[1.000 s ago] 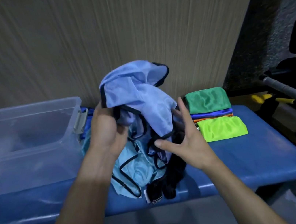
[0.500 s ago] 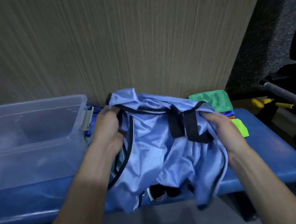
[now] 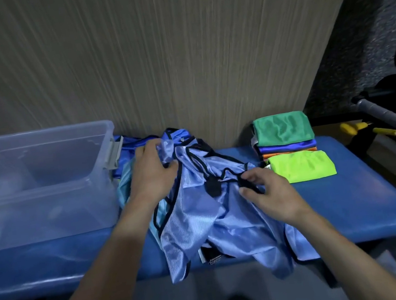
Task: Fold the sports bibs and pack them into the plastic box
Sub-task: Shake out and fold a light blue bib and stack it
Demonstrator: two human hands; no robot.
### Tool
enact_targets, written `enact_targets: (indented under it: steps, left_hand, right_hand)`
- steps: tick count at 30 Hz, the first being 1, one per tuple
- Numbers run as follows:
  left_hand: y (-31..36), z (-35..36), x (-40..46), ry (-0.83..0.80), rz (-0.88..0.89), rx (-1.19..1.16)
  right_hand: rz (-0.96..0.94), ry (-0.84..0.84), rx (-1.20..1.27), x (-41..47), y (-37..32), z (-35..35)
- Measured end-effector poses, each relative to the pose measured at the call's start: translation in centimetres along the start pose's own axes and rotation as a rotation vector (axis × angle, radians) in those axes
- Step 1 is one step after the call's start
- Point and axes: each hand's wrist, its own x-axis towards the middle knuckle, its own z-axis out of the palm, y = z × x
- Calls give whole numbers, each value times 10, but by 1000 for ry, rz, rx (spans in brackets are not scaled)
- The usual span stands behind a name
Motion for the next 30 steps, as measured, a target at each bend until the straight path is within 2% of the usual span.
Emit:
enact_targets:
  steps: [2, 3, 7, 9, 12, 14, 17, 22, 27, 30]
  left_hand:
    - [5, -8, -8, 103, 59, 146]
    - [8, -11, -12, 81, 51, 167]
    - [7, 0, -26, -351, -64, 458]
    - [-1, 5, -27, -431, -55, 384]
    - [-5, -3, -22, -492, 38, 59]
    - [-5, -9, -27, -654, 155, -99]
    - [-8, -7, -36, -841, 273, -82]
    - [-20, -6, -31, -852, 316, 23]
    - [-32, -7, -30, -823, 297, 106]
    - [-39, -13, -26, -702, 270, 173]
  right_hand:
    - [-12, -52, -53, 1, 0, 3]
    - [-23, -61, -89, 2, -1, 4]
    - [-55, -26, -120, 7, -4, 11]
    - [-64, 7, -108, 11, -5, 16]
    - [-114, 81, -112, 17, -7, 22]
    - [-182, 135, -81, 20, -11, 26]
    - [-214, 151, -62, 25, -24, 36]
    - [-108, -56, 160, 39, -39, 57]
    - [-208, 105, 101, 48, -43, 70]
    - [-198, 124, 307, 51, -45, 63]
